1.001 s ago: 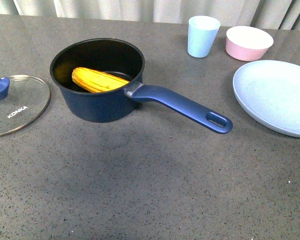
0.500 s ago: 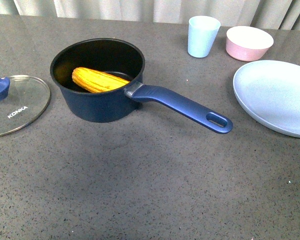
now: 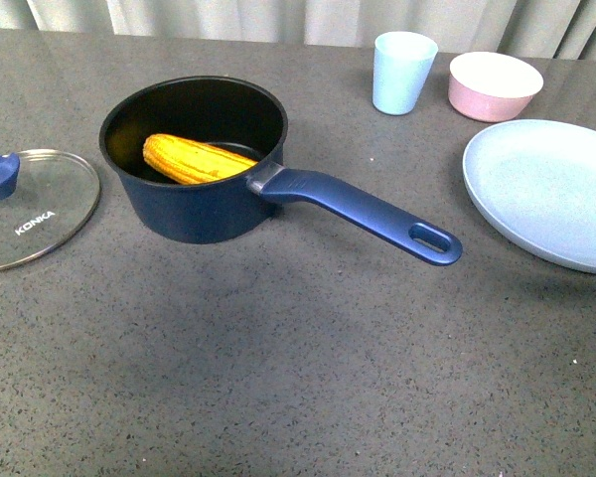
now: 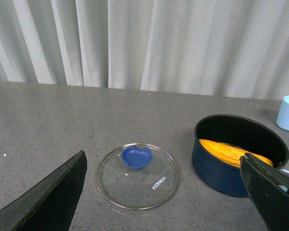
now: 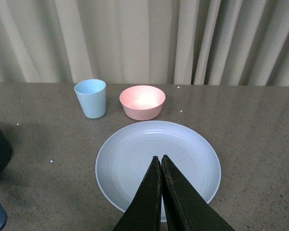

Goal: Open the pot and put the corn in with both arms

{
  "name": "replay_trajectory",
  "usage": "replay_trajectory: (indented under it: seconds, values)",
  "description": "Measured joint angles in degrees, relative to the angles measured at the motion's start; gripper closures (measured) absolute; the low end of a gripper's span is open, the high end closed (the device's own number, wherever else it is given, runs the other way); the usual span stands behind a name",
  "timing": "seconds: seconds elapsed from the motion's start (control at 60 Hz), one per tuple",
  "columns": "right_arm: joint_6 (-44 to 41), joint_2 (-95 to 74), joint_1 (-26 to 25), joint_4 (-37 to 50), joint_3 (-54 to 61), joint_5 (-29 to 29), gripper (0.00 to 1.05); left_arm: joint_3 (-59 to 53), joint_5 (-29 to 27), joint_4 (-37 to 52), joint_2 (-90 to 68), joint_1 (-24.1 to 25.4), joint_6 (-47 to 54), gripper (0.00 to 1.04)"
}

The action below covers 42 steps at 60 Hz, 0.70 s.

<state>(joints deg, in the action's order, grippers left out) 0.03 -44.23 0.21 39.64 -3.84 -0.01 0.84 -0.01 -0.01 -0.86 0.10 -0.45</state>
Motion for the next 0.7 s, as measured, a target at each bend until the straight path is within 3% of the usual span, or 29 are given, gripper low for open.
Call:
replay_trajectory:
  seconds: [0.1, 0.701]
  values:
    - [0.00, 1.55, -0.02, 1.57, 2.38, 0.02, 1.03, 0.00, -0.02, 0.00, 0.00, 0.00, 0.00, 0.09]
    - [0.00, 22.34, -0.02, -17.84, 2.54, -0.02, 1.03, 0.00, -0.02, 0.00, 0.00, 0.00, 0.00, 0.09]
